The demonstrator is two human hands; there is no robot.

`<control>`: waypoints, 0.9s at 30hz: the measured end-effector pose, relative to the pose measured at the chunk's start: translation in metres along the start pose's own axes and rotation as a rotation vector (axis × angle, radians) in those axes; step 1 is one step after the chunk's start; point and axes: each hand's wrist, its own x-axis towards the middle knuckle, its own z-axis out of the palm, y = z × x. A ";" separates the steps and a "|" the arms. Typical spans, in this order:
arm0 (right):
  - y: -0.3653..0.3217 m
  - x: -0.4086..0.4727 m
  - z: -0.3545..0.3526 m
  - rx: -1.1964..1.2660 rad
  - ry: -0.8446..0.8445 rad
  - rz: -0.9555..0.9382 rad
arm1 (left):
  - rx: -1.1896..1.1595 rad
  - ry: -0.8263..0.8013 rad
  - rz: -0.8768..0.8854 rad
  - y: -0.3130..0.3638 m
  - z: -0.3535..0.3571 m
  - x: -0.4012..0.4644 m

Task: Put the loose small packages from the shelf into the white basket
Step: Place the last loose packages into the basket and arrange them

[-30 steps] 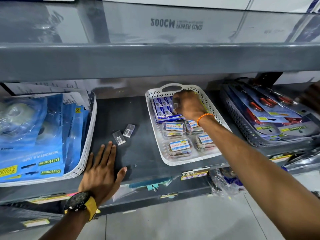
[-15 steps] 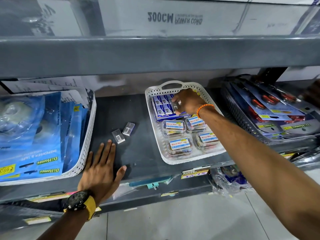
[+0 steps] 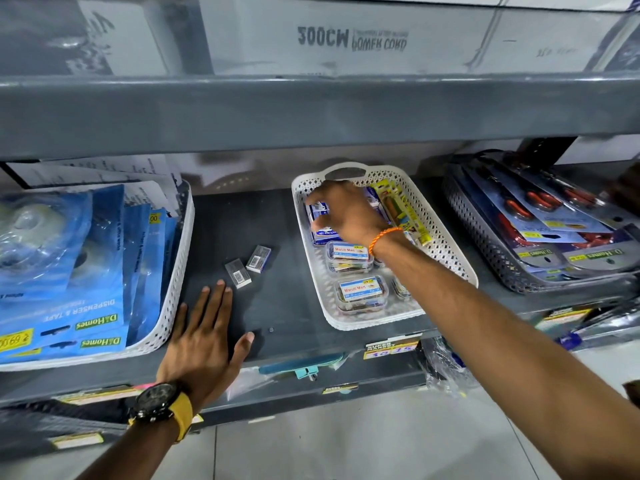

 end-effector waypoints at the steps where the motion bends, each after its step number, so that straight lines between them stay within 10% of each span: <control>1: -0.011 0.001 0.006 0.004 -0.020 -0.033 | -0.001 -0.002 0.001 0.001 0.000 0.000; 27: -0.081 0.014 0.097 -0.249 -0.168 -0.116 | -0.010 -0.016 -0.007 0.001 -0.001 0.001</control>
